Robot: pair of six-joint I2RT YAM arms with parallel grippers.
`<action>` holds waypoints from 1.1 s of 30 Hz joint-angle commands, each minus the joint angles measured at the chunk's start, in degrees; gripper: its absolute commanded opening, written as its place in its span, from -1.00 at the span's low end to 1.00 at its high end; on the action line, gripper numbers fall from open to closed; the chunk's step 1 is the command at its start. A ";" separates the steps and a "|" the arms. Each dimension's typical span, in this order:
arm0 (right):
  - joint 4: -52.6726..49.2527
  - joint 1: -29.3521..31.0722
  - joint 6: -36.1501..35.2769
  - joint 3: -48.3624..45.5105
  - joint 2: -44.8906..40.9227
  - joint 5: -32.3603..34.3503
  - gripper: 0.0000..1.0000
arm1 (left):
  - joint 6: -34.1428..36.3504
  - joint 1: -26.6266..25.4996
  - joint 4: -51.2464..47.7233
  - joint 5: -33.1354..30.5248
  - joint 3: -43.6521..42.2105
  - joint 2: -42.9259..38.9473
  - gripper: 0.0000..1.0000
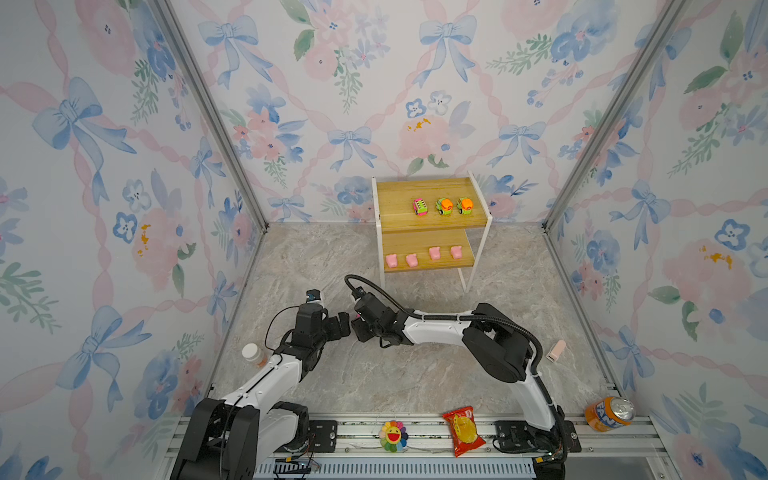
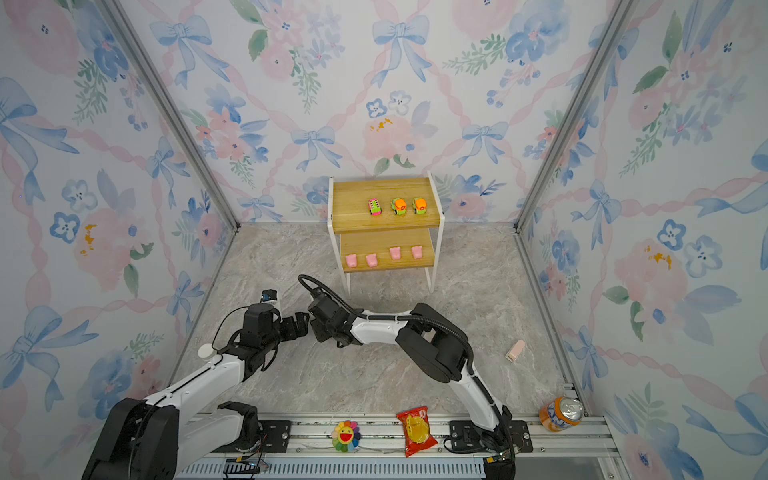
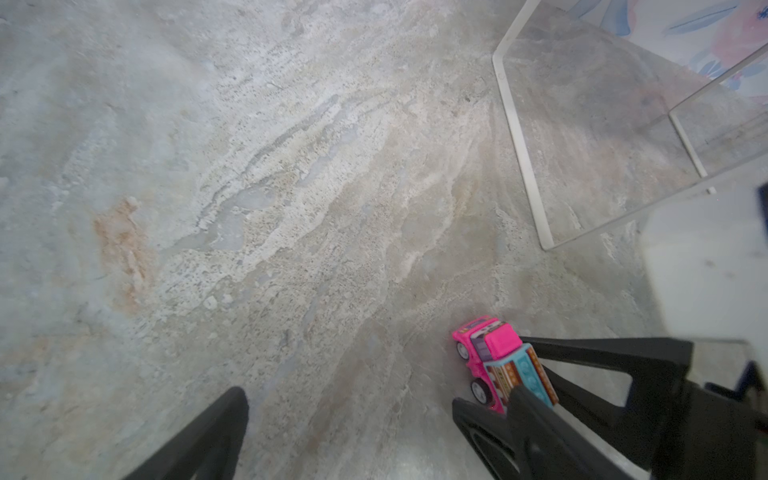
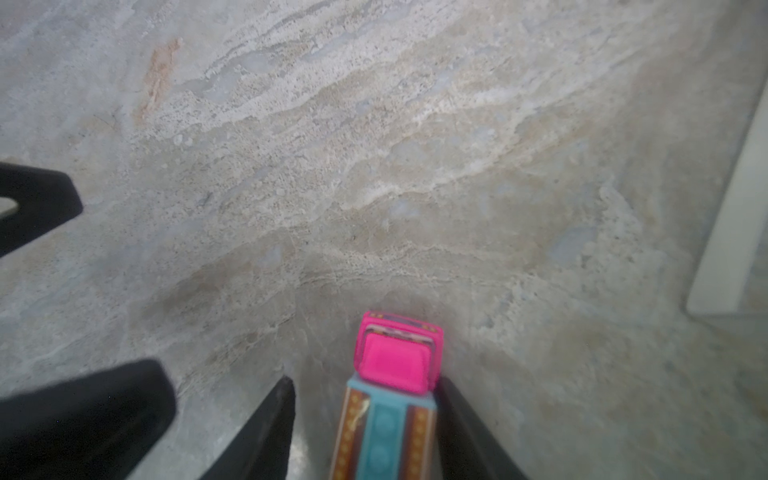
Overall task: Place and organize the plastic toys onto the shelf
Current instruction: 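Close the right gripper on the pink-and-teal toy truck, then lift the pink-and-teal truck with the right gripper up to the top shelf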
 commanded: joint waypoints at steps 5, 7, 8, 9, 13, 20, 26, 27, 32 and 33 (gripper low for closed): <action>1.77 0.68 -0.70 -4.61 -1.16 1.10 0.08 | -0.73 0.39 0.59 0.39 -0.94 -1.14 0.96; 2.11 0.75 -0.77 -5.61 -1.47 1.54 0.07 | -0.73 0.37 0.58 0.36 -0.92 -1.13 0.96; 2.25 0.77 -0.86 -6.04 -1.56 1.72 0.06 | -0.73 0.36 0.50 0.34 -0.92 -1.16 0.96; 2.38 0.85 -0.91 -6.49 -1.63 2.00 0.02 | -0.72 0.41 0.50 0.37 -0.91 -1.22 0.96; 3.15 1.16 -2.03 -7.78 -2.31 2.25 -0.15 | -0.82 0.38 0.39 0.19 -0.91 -1.47 0.96; 5.09 1.48 -4.09 -9.10 -4.90 1.23 -0.34 | -1.00 0.35 0.20 0.34 -0.93 -1.61 0.96; 4.38 1.12 -4.33 -8.85 -7.17 -0.16 -0.39 | -0.98 0.38 0.23 0.29 -1.07 -1.94 0.96; 3.94 1.02 -4.29 -8.72 -7.59 -0.35 -0.39 | -0.99 0.36 0.23 0.30 -1.05 -1.97 0.96; 1.81 0.77 -4.89 -7.72 -8.37 -0.90 -0.41 | -1.00 0.42 0.37 0.25 -1.31 -1.92 0.96; 1.51 0.76 -5.06 -7.72 -8.62 -0.92 -0.41 | -1.00 0.44 0.33 0.24 -1.32 -1.96 0.96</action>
